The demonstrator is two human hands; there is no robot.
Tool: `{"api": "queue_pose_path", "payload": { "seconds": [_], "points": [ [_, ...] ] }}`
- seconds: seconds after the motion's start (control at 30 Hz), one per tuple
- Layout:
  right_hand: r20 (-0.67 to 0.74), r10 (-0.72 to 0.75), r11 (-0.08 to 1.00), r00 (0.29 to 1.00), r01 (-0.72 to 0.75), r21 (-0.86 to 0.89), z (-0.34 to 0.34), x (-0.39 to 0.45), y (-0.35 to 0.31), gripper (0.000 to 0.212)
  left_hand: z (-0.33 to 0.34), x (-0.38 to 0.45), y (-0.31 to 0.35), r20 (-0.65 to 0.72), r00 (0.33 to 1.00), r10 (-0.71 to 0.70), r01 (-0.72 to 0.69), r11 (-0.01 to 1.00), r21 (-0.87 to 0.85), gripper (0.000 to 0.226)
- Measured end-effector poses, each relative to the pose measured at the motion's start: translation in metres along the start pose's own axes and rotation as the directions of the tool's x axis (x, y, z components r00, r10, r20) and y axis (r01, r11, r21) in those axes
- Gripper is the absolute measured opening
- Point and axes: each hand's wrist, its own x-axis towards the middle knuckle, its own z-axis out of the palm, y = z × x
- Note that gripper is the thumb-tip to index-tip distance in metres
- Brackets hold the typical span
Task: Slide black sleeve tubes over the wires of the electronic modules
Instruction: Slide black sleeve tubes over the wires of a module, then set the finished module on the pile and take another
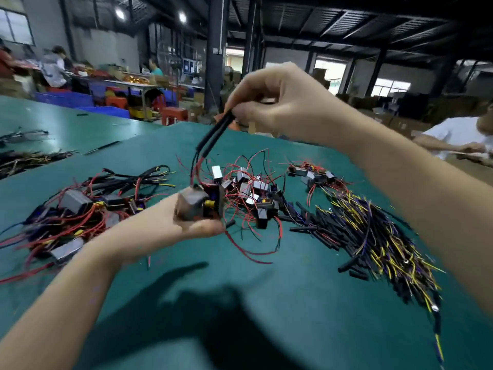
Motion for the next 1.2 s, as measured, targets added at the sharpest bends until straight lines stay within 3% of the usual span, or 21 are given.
{"api": "queue_pose_path", "payload": {
  "seconds": [0.1, 0.17, 0.23, 0.33, 0.37, 0.43, 0.53, 0.63, 0.7, 0.77, 0.83, 0.93, 1.1, 1.2],
  "points": [
    [0.022, 0.02, 0.995, 1.0, -0.022, 0.1, 0.007, 0.014, -0.003, 0.009, 0.011, -0.007, -0.009, -0.103, 0.995, -0.015, -0.025, 0.926, -0.376, 0.027],
    [0.037, 0.072, 0.985, 0.997, -0.077, 0.155, 0.015, 0.018, 0.006, 0.009, 0.008, -0.013, -0.012, -0.148, 0.983, -0.111, -0.009, 0.769, -0.639, 0.02],
    [0.058, 0.116, 0.979, 0.992, -0.124, 0.164, 0.026, 0.018, 0.021, 0.008, -0.003, -0.02, -0.015, -0.16, 0.967, -0.197, 0.003, 0.641, -0.768, 0.023],
    [0.141, 0.162, 0.978, 0.977, -0.178, 0.113, 0.049, 0.015, 0.045, 0.011, -0.021, -0.03, -0.024, -0.095, 0.935, -0.341, 0.12, 0.559, -0.82, 0.072],
    [0.187, 0.176, 0.976, 0.966, -0.195, 0.093, 0.06, 0.014, 0.052, 0.011, -0.025, -0.034, -0.027, -0.075, 0.911, -0.406, 0.185, 0.563, -0.805, 0.072],
    [0.276, 0.195, 0.98, 0.941, -0.201, -0.008, 0.084, 0.014, 0.065, 0.012, -0.034, -0.043, -0.036, -0.078, 0.857, -0.51, 0.29, 0.602, -0.744, 0.056],
    [0.341, 0.198, 0.957, 0.919, -0.105, -0.271, 0.122, 0.018, 0.078, 0.021, -0.041, -0.057, -0.048, -0.147, 0.81, -0.567, 0.399, 0.718, -0.571, 0.054],
    [0.374, 0.084, 0.847, 0.923, 0.131, -0.514, 0.154, 0.027, 0.081, 0.027, -0.04, -0.066, -0.063, -0.247, 0.775, -0.582, 0.591, 0.806, -0.044, 0.03],
    [0.402, -0.031, 0.701, 0.915, 0.306, -0.644, 0.172, 0.032, 0.08, 0.031, -0.038, -0.067, -0.073, -0.328, 0.79, -0.518, 0.613, 0.685, 0.395, 0.025],
    [0.413, -0.086, 0.622, 0.907, 0.373, -0.688, 0.19, 0.034, 0.078, 0.035, -0.033, -0.065, -0.074, -0.388, 0.793, -0.47, 0.589, 0.426, 0.687, 0.035],
    [0.364, -0.084, 0.641, 0.927, 0.33, -0.693, 0.206, 0.032, 0.073, 0.038, -0.029, -0.063, -0.071, -0.442, 0.782, -0.44, 0.584, 0.269, 0.766, 0.026],
    [0.224, -0.066, 0.71, 0.972, 0.204, -0.675, 0.221, 0.03, 0.066, 0.038, -0.025, -0.06, -0.065, -0.452, 0.778, -0.435, 0.565, 0.173, 0.807, 0.015],
    [0.056, -0.184, 0.746, 0.981, 0.176, -0.643, 0.222, 0.037, 0.052, 0.035, -0.026, -0.06, -0.07, -0.419, 0.781, -0.464, 0.555, 0.206, 0.806, 0.013],
    [0.112, -0.093, 0.798, 0.989, 0.142, -0.586, 0.221, 0.034, 0.063, 0.035, -0.023, -0.061, -0.061, -0.407, 0.788, -0.462, 0.54, 0.201, 0.817, 0.016]
  ]
}}
